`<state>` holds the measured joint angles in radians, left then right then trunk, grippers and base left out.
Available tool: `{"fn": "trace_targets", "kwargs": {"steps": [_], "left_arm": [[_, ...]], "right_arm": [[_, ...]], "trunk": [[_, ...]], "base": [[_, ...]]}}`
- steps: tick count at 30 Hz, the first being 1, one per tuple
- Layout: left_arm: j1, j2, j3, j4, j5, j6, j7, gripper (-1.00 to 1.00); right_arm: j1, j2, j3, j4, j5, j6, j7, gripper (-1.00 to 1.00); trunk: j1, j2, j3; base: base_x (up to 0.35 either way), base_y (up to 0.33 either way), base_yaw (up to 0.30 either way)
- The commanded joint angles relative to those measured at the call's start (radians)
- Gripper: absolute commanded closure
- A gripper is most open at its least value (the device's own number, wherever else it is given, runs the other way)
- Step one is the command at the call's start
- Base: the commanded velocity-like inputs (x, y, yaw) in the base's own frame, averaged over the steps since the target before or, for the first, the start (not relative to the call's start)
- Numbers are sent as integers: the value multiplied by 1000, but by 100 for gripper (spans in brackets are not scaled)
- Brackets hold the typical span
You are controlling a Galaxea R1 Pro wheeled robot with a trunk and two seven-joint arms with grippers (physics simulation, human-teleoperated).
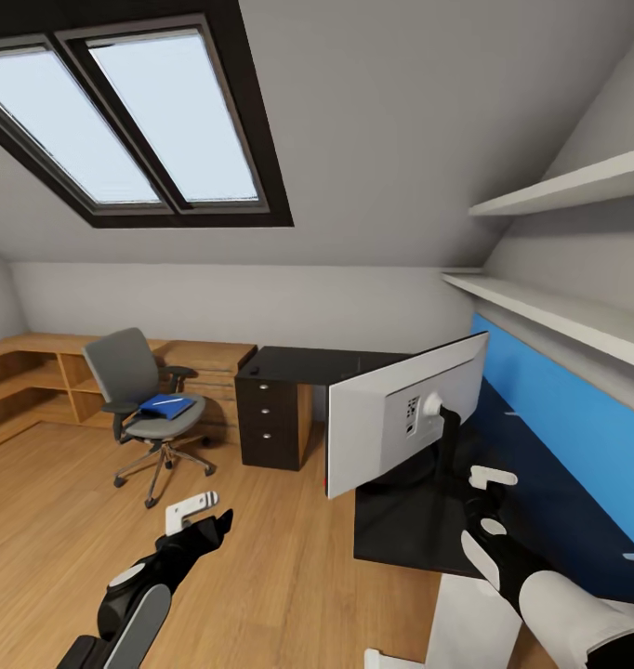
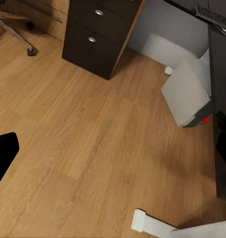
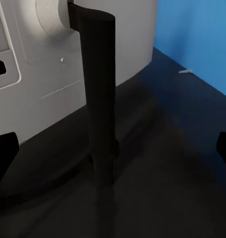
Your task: In the bedroom, organize the workspace by keeping the computer under the desk, ensuring the monitor is on the desk, placing the keyboard on the desk next to the monitor, placing the mouse on the desk next to the keyboard, moving the folder from the swivel chair onto the desk next to the mouse, stacking the notebook on top of the folder with the pen on top of the notebook, and positioning the swivel chair next to the desk.
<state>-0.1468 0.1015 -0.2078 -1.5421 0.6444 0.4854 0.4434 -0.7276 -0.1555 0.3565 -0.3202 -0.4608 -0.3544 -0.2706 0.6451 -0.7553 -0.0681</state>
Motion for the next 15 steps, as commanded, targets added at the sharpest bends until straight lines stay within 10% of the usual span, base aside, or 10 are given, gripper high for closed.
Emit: {"fn": "trace_targets", "kwargs": {"steps": [1, 15], "left_arm": [[-1, 1, -2, -2, 10, 1, 10, -100], [-1, -2, -4, -3, 11, 2, 12, -100]], "right_arm": [[-1, -1, 9, 0, -7, -3, -6, -100], [2, 2, 9, 29, -8, -186, -16, -100]], "trunk": [[4, -9, -5], [58, -107, -49]], "base": [[0, 0, 0], [0, 0, 0]]}}
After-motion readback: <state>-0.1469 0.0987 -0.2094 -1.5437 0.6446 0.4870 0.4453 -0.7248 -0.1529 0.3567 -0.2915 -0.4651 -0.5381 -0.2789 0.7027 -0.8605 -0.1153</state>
